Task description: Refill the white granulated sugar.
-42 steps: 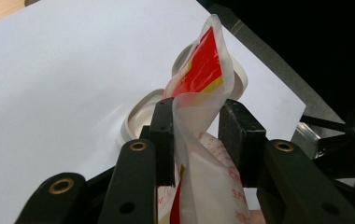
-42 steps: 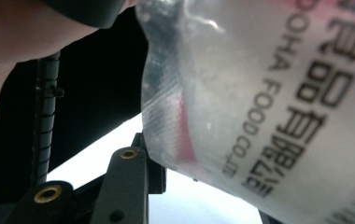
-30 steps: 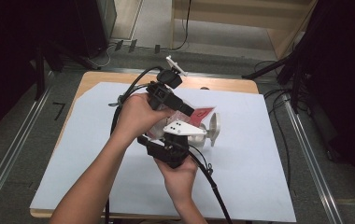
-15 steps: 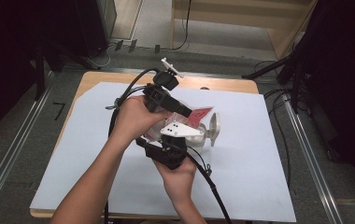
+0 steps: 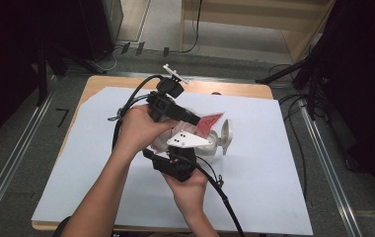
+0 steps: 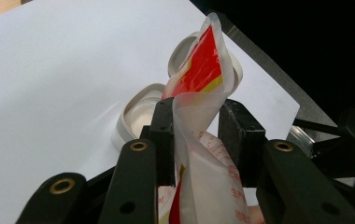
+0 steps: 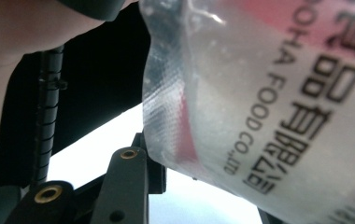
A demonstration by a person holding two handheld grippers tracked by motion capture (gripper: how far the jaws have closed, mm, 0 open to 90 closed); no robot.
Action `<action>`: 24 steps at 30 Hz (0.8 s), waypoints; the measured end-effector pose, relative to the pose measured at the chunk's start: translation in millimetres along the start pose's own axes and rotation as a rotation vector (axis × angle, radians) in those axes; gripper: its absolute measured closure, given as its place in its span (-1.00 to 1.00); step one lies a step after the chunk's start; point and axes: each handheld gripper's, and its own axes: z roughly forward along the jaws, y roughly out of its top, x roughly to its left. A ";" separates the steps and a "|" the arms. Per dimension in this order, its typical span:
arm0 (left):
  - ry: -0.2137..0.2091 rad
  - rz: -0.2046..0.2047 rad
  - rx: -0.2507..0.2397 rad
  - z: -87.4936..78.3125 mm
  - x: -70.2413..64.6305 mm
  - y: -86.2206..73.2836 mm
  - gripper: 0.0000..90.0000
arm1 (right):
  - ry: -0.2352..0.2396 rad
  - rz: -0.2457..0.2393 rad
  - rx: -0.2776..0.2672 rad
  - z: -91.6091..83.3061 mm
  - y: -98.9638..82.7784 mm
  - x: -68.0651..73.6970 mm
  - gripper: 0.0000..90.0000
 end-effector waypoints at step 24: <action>0.001 0.006 -0.018 -3.2 -4.0 -4.1 0.52 | 0.029 -0.004 -0.011 -2.7 -2.8 1.6 0.37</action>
